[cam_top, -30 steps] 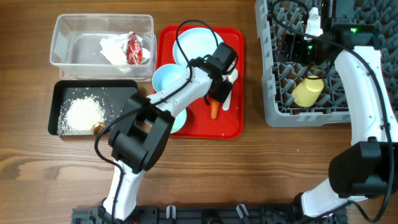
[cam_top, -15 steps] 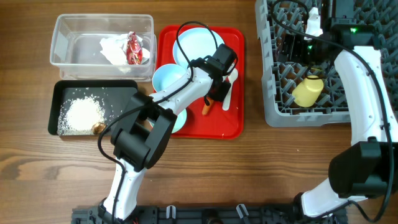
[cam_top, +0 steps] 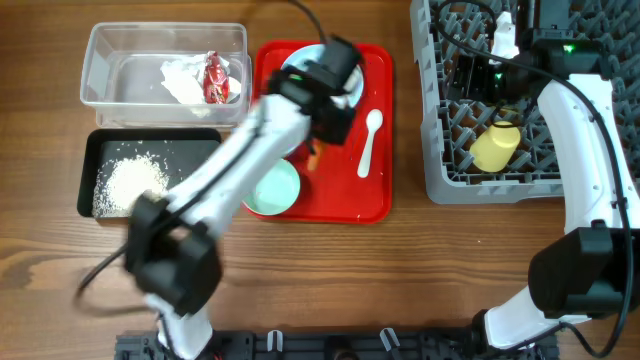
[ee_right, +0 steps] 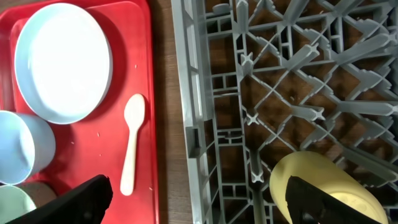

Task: Sort waste into correct bins and load items into the dishwasher rack
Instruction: 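Carry the carrot left and drop it onto the black tray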

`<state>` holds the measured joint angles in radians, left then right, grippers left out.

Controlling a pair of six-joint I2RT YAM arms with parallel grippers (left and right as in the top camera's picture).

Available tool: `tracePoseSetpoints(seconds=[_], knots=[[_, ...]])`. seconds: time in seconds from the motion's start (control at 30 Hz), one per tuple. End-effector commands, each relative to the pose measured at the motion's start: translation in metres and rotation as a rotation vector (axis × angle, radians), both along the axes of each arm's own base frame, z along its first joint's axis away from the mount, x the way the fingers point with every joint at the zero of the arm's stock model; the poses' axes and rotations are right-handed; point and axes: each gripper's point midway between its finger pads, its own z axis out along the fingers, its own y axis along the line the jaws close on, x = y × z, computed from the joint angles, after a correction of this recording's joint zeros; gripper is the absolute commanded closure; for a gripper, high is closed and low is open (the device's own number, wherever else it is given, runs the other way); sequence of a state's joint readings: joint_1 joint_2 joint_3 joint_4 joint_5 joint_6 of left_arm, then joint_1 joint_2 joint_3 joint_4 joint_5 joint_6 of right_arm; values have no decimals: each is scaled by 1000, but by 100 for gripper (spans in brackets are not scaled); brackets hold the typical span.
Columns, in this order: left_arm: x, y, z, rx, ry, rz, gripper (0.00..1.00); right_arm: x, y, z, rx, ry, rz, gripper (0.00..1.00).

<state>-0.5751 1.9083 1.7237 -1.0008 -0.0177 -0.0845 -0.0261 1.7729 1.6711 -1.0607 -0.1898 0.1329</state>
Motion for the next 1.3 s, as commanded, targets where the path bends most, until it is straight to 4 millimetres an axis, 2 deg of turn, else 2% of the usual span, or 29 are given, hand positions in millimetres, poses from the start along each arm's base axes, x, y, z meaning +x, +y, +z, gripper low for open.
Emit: tracePoseSetpoints(seconds=[0.0,0.07,0.1,0.13,0.17,0.23,0.3,0.37,0.47,0.57,0.7,0.8,0.93,1.0,1.1,1.2,1.27], knots=[[1,54,78,-83,-108,181,76,3,-2,7,-17,-22,8,7],[-7,94,97,-71,-119,293,76,3,-2,7,-17,-22,8,7],[-10,110,102,-62,-117,335,76,3,-2,7,-17,-22,8,7],[-15,140,104,-36,-103,432,76,3,-2,7,-17,-23,8,7],[-20,161,102,-12,-78,493,76,3,-2,7,-17,-23,9,7],[-32,202,92,32,1,635,77,3,-2,7,-17,-24,8,7],[-44,233,77,54,73,752,78,3,-2,7,-17,-24,8,7],[-54,259,61,65,129,859,77,3,-2,7,-18,-24,9,7],[-72,288,34,78,218,994,73,3,-2,7,-21,-26,16,7],[-82,298,0,81,276,1043,72,5,-2,7,-21,-31,15,7],[-82,296,-46,57,277,1072,71,5,-2,8,-22,-34,16,7],[-73,297,-77,16,214,1119,70,5,-2,8,-23,-35,19,7],[-59,298,-107,-36,124,1143,71,5,-2,8,-23,-33,19,7],[-53,299,-113,-53,92,1145,68,5,-2,7,-23,-32,20,7],[-45,300,-117,-69,59,1143,56,4,-2,7,-23,-30,20,7],[-45,300,-117,-69,59,1143,45,4,-2,7,-22,-27,19,7],[-46,300,-117,-68,63,1142,42,4,-2,7,-22,-30,19,7]])
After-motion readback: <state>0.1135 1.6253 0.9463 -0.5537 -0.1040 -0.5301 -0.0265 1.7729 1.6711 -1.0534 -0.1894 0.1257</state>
